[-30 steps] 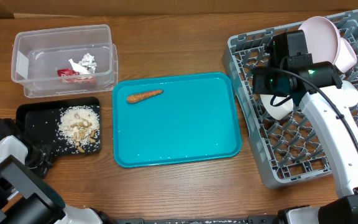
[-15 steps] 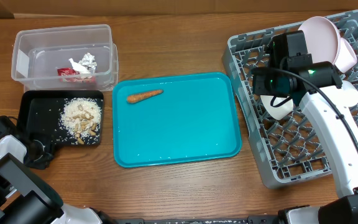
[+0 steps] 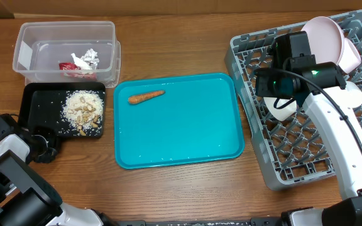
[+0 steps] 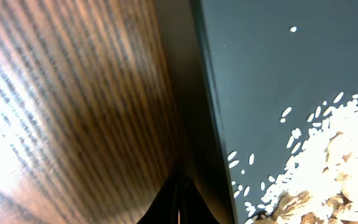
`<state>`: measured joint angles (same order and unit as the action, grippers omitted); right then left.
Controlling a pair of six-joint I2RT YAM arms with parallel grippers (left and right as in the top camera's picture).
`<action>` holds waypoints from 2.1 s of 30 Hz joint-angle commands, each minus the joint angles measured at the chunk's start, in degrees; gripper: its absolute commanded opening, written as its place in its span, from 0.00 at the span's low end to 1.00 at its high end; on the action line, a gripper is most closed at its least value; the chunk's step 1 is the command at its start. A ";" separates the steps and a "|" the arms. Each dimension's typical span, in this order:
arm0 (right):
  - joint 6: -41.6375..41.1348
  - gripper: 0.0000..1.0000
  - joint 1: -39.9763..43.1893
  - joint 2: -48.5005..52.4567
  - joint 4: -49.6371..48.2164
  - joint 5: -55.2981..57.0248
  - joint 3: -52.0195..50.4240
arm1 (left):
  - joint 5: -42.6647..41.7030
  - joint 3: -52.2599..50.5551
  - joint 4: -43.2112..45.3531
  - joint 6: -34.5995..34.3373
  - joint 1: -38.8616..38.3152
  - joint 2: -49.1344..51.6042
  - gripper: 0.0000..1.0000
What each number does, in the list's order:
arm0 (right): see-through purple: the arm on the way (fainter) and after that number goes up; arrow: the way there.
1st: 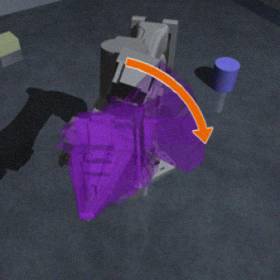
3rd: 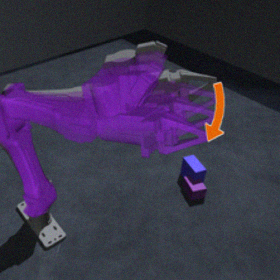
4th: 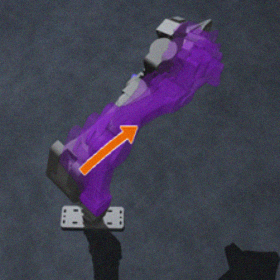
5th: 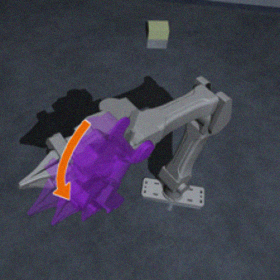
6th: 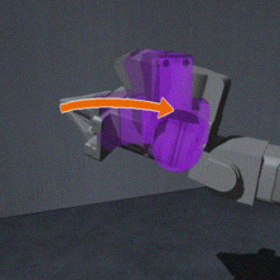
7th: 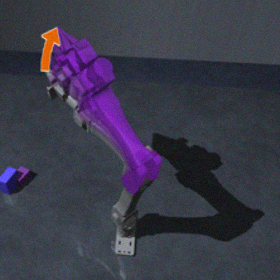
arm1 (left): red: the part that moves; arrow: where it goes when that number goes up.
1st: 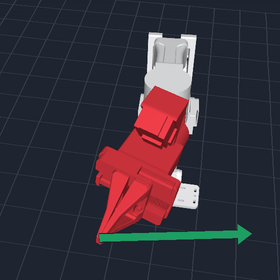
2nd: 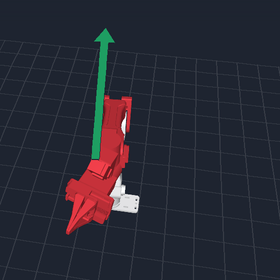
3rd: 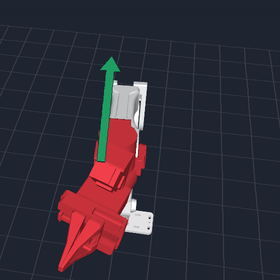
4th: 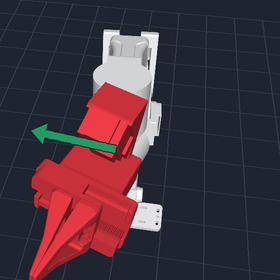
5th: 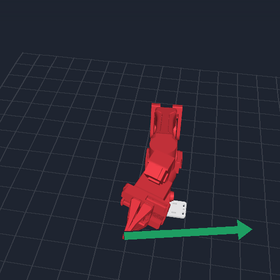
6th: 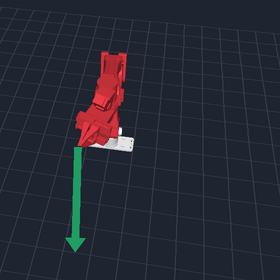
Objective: Sort waste into correct bins and load items into the dishwasher
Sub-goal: 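Release the black tray and reach the left gripper to the carrot, then close the left gripper on the carrot on the blue tray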
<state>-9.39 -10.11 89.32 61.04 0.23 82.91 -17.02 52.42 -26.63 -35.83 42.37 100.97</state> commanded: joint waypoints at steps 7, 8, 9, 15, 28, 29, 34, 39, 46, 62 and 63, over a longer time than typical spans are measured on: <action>0.66 0.13 0.11 0.11 -0.17 -0.37 0.74 | -1.09 -0.09 -4.90 2.54 -0.31 -1.01 0.04; 0.66 0.14 0.11 0.11 -0.04 -0.37 0.74 | -1.03 0.46 -7.04 3.26 -0.31 -1.79 0.04; 0.66 0.16 0.11 0.11 0.07 -0.37 0.74 | -0.96 1.01 -9.01 4.07 -0.31 -2.60 0.04; 0.66 0.67 0.11 0.11 0.33 -0.37 0.74 | -2.43 5.07 -20.28 10.91 -2.08 -11.63 0.13; 0.66 0.81 0.11 0.13 0.79 -0.37 0.74 | 6.69 11.23 -14.62 24.83 -32.44 -21.22 0.63; 0.63 0.82 0.11 0.11 0.83 -0.39 0.74 | 8.79 11.23 -13.11 26.21 -35.69 -20.50 0.64; 0.63 0.82 0.11 0.11 0.87 -0.39 0.74 | 18.10 11.23 -6.88 33.77 -47.76 -15.37 0.78; 0.63 0.82 0.11 0.11 0.87 -0.39 0.74 | 22.95 11.23 -0.76 41.09 -54.25 -7.41 0.94; 0.63 0.82 0.11 0.11 1.14 -0.37 0.74 | 22.97 11.23 3.80 43.36 -53.92 0.11 0.97; 0.66 0.82 0.11 0.11 1.25 -0.37 0.74 | 18.84 11.21 8.41 45.70 -53.96 7.52 0.97; 0.66 0.82 0.11 0.11 1.25 -0.37 0.74 | 17.99 11.21 8.00 45.64 -53.96 7.52 0.95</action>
<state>-9.19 -10.13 89.32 62.57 0.21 82.91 3.88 62.87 -18.15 9.02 -11.86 107.44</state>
